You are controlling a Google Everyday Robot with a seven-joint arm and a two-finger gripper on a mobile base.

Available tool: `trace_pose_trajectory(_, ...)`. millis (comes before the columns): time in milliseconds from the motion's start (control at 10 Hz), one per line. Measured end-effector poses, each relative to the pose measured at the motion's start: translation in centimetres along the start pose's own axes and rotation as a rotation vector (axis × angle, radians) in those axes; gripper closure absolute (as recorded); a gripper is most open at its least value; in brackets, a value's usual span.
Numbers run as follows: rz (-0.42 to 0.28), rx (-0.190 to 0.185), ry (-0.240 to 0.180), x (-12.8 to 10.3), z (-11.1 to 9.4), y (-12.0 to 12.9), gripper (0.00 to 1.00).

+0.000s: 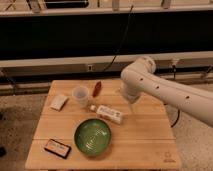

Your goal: Move the arm in a circular motion

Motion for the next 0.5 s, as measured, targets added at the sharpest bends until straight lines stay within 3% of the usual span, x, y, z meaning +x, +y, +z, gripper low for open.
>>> trace_pose_trajectory(500, -0.005, -0.003, -0.010, -0.15, 0.10, 0.20, 0.20)
